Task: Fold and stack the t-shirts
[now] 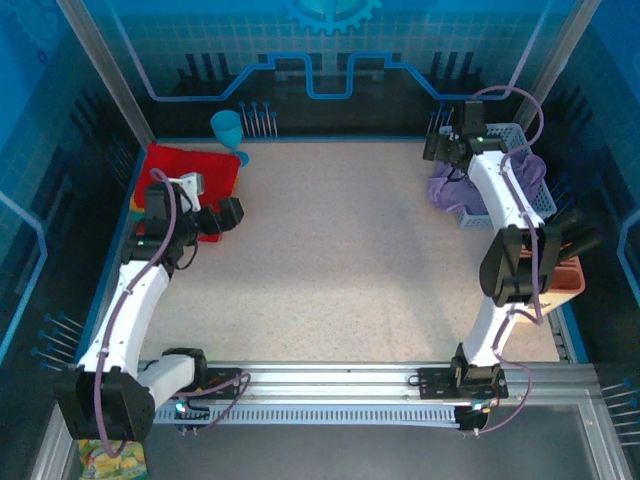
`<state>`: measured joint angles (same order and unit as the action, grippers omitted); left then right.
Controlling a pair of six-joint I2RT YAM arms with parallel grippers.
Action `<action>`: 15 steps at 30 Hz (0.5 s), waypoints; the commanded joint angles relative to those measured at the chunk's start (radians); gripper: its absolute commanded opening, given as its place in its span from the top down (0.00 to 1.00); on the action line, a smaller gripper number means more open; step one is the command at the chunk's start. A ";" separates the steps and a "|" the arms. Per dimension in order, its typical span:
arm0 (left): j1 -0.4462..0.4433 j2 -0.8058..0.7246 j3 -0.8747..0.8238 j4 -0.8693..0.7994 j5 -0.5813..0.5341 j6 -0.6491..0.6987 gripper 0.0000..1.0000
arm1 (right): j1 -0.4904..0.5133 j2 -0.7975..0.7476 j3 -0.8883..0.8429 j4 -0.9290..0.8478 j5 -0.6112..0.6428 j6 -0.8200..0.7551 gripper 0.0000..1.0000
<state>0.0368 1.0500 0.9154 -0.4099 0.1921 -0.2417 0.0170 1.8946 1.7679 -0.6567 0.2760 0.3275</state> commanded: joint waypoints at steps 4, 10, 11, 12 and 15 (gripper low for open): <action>-0.022 -0.015 -0.014 -0.024 0.041 -0.011 0.01 | -0.019 0.100 0.034 -0.110 -0.004 0.057 0.19; -0.058 -0.007 -0.003 -0.035 0.040 -0.004 0.01 | -0.019 0.182 0.057 -0.098 0.012 0.077 0.23; -0.060 -0.007 -0.003 -0.035 0.039 -0.003 0.01 | -0.020 0.196 0.067 -0.102 0.017 0.077 0.26; -0.061 -0.008 -0.004 -0.035 0.039 -0.001 0.01 | -0.019 0.208 0.078 -0.103 0.019 0.073 0.28; -0.063 -0.010 -0.002 -0.035 0.038 -0.002 0.01 | -0.014 0.222 0.080 -0.085 0.047 0.063 0.39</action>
<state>-0.0181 1.0443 0.9131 -0.4225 0.2077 -0.2413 0.0036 2.0960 1.8122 -0.7395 0.2886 0.3916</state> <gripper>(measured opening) 0.992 0.649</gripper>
